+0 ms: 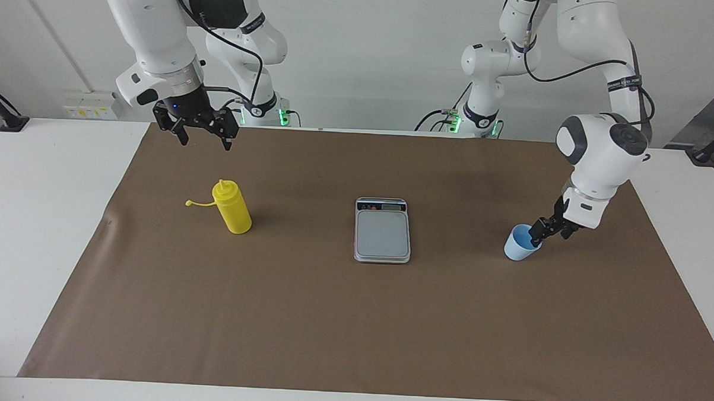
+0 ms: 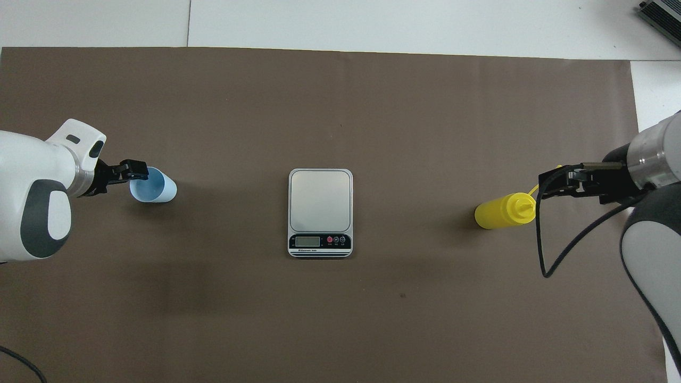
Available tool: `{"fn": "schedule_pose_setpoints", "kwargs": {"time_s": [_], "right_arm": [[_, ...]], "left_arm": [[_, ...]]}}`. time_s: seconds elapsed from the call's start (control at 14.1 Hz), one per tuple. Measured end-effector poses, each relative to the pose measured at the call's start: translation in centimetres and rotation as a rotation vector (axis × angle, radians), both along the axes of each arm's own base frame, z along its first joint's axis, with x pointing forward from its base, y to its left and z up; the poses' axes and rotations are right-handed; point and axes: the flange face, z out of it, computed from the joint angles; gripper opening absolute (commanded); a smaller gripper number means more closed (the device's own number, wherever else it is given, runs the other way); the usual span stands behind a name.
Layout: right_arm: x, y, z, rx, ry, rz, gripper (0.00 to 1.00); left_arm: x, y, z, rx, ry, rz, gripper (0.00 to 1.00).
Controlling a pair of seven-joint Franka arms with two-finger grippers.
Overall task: Pour seasoning into cup on scale with both arms
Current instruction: 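Grasp the light blue cup with the left gripper and lift it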
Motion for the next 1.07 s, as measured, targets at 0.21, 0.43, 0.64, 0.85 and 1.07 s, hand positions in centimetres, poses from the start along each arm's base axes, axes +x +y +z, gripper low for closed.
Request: {"fn": "schedule_pose_setpoints", "kwargs": {"time_s": [0.21, 0.43, 0.64, 0.85, 1.07], "right_arm": [[0.0, 0.0, 0.0, 0.0, 0.0, 0.0, 1.0], [0.0, 0.0, 0.0, 0.0, 0.0, 0.0, 1.0], [0.0, 0.0, 0.0, 0.0, 0.0, 0.0, 1.0], [0.0, 0.0, 0.0, 0.0, 0.0, 0.0, 1.0], [0.0, 0.0, 0.0, 0.0, 0.0, 0.0, 1.0]], "left_arm": [[-0.4, 0.0, -0.8, -0.001, 0.001, 0.003, 1.0], [-0.3, -0.2, -1.1, -0.001, -0.005, 0.002, 0.34], [-0.3, -0.8, -1.2, -0.002, -0.004, -0.008, 0.0], [-0.3, -1.3, -1.2, -0.002, -0.005, -0.016, 0.0], [0.2, -1.4, -0.2, -0.002, -0.013, -0.022, 0.0]]}}
